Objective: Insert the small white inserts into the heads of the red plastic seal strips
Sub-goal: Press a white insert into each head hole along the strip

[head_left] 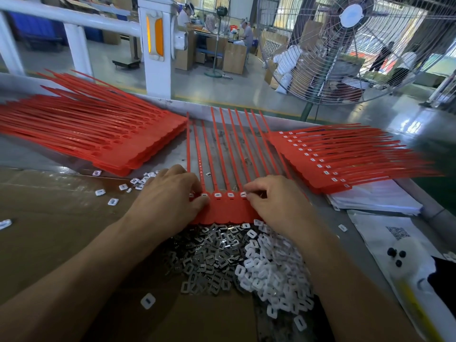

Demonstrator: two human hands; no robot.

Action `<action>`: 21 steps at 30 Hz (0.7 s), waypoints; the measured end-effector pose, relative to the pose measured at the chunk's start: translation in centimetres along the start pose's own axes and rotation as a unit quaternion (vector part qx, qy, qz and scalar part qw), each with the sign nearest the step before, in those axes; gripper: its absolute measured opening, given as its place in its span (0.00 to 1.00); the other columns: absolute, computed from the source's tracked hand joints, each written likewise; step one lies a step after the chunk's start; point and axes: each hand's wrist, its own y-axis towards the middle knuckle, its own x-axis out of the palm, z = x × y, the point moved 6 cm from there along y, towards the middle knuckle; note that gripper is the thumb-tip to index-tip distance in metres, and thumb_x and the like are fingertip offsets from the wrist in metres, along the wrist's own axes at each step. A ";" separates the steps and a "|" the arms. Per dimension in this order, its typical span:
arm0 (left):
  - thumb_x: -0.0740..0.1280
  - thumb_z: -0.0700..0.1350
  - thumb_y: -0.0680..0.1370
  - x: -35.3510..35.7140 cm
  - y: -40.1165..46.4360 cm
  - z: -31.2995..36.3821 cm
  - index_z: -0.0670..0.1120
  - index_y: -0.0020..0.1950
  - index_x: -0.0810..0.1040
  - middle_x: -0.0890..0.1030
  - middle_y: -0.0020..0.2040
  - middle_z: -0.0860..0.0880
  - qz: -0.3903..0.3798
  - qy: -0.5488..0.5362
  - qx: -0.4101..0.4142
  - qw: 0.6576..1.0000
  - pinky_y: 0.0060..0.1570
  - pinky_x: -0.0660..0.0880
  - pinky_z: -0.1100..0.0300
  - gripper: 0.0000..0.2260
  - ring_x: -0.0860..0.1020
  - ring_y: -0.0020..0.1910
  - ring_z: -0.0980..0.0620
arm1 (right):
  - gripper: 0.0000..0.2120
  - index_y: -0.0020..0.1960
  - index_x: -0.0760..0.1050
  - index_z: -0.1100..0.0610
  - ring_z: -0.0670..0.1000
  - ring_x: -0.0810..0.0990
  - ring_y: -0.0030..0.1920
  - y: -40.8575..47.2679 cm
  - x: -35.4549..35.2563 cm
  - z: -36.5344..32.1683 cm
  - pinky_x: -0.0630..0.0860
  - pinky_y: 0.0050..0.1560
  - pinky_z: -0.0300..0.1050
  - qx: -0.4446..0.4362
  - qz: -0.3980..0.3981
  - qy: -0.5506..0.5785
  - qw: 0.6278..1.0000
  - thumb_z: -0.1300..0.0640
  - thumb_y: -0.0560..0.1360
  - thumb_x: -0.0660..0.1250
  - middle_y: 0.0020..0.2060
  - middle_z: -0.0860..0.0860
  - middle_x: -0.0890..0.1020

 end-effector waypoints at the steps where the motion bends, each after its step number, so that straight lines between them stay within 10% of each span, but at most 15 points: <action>1: 0.67 0.61 0.77 0.0 0.0 0.0 0.57 0.56 0.80 0.75 0.57 0.55 -0.001 0.000 0.000 1.000 0.64 0.69 0.51 0.12 0.72 0.61 0.52 | 0.12 0.62 0.85 0.51 0.37 0.78 0.40 -0.1 0.0 -0.1 0.68 0.40 0.19 -0.003 -0.004 -0.013 1.000 0.58 0.81 0.66 0.56 0.46 0.86; 12: 0.67 0.61 0.77 0.1 0.1 0.0 0.57 0.54 0.80 0.75 0.57 0.54 -0.002 0.002 0.000 1.000 0.63 0.70 0.52 0.12 0.72 0.61 0.52 | 0.17 0.59 0.85 0.50 0.54 0.78 0.52 -0.4 0.7 -1.5 0.78 0.50 0.51 -0.036 -0.045 -0.162 0.985 0.60 0.80 0.61 0.49 0.50 0.77; 21: 0.68 0.61 0.77 -0.1 0.1 0.0 0.56 0.55 0.81 0.75 0.57 0.54 0.000 0.001 -0.002 1.000 0.63 0.70 0.51 0.12 0.73 0.60 0.51 | 0.10 0.60 0.85 0.46 0.39 0.81 0.55 -0.5 -1.2 0.4 0.75 0.61 0.41 -0.017 -0.092 0.007 0.996 0.55 0.80 0.70 0.53 0.39 0.84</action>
